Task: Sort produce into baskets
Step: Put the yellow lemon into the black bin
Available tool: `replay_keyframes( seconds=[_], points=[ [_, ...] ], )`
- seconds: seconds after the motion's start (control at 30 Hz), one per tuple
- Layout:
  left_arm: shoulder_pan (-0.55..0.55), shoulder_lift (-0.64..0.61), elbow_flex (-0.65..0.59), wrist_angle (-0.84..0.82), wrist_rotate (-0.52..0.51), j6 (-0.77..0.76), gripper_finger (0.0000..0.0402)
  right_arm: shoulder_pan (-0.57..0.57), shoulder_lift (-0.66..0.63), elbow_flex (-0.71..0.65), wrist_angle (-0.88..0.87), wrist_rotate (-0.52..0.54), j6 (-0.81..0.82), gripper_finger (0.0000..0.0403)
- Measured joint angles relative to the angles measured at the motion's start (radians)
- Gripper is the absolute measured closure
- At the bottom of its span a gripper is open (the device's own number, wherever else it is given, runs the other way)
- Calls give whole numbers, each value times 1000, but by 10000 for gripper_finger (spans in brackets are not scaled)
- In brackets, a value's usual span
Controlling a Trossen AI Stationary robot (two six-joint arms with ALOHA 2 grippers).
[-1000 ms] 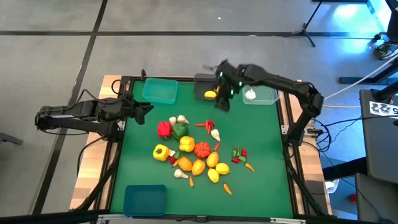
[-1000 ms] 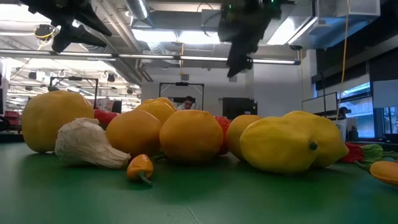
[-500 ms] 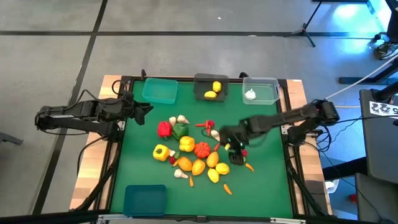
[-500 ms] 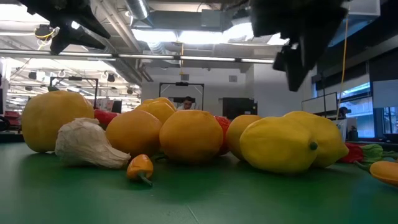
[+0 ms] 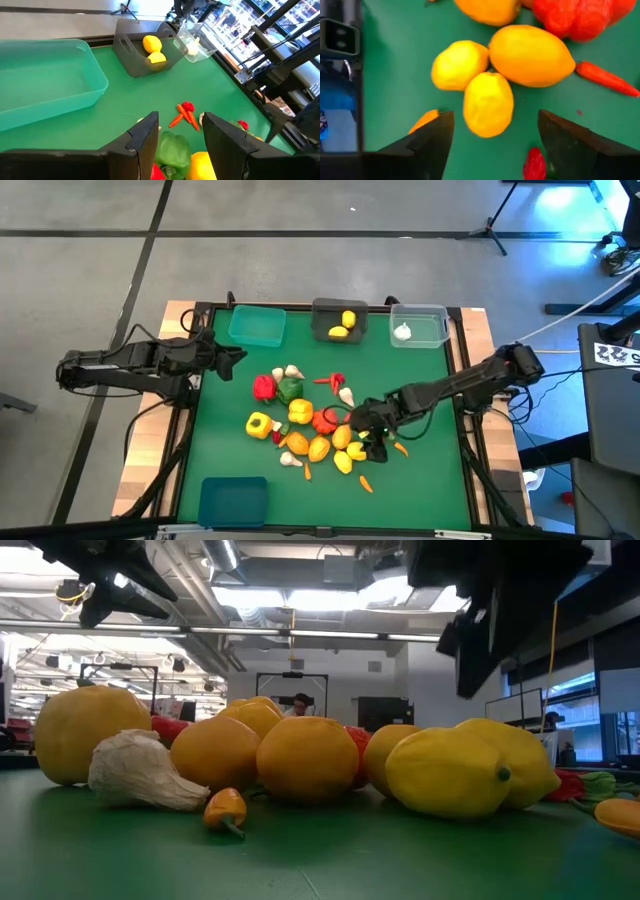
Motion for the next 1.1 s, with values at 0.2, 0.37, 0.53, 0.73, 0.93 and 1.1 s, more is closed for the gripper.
replay_keyframes(
  seconds=[0.2,0.37,0.53,0.73,0.93,1.1],
  points=[
    [0,0,0,-31,27,1,251,17,64,0,99,-45,97,51],
    [0,0,0,-54,39,5,251,53,67,0,105,22,118,41],
    [0,0,0,-54,40,19,251,92,135,0,129,61,148,40],
    [0,0,0,-61,40,19,251,113,209,0,147,44,205,40],
    [0,0,0,-70,40,19,251,109,220,0,145,132,206,40],
    [0,0,0,-71,40,20,251,109,234,0,126,140,247,40]
  ],
)
